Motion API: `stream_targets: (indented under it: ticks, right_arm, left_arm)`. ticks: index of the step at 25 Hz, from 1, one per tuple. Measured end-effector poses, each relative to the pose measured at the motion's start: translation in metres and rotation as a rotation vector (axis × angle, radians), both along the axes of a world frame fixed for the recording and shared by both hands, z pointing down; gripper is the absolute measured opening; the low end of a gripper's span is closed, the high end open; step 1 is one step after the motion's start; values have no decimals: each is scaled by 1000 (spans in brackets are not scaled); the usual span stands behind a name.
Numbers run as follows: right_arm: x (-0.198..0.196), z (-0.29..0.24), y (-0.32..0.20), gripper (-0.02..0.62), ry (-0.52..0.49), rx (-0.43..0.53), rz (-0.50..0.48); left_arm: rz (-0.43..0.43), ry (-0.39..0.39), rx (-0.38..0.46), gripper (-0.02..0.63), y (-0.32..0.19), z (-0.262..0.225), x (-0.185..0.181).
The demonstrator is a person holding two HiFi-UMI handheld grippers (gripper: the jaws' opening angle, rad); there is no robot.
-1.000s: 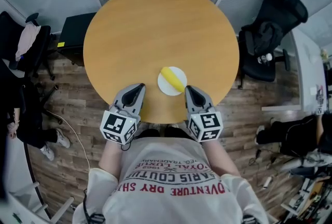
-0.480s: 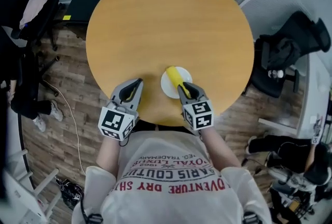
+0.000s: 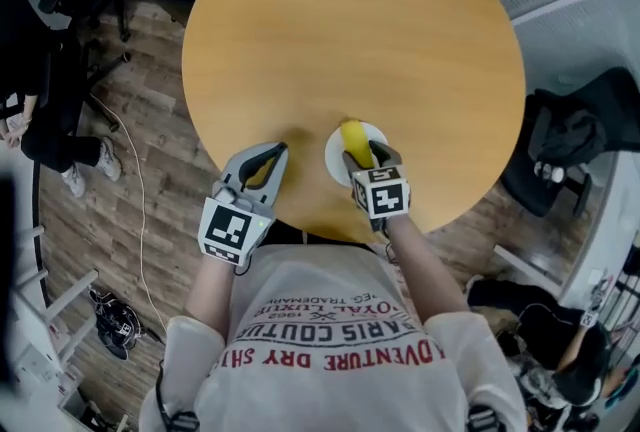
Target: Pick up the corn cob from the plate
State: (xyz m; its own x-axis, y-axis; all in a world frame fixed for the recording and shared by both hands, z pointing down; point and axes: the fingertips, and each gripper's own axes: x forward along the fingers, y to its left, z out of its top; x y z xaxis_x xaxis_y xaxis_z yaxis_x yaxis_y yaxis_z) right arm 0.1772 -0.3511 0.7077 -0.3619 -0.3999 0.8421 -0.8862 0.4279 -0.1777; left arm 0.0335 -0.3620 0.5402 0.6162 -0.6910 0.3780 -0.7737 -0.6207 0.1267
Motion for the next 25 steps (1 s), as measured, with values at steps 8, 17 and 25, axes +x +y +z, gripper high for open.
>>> stream_targets:
  ticks: [8,17,25]
  right_arm:
    - [-8,24,-3,255,73,-67,-45]
    - [-14,29,-7,264,116,-56,-125]
    - [-10,18,4,264,55,-20,-128]
  left_arm:
    - [-64,-14,-7,35,4,6,-13]
    - [-84,-29,5,35,2,8,-25]
    - [-57,-18,26,35,3,-4,-16]
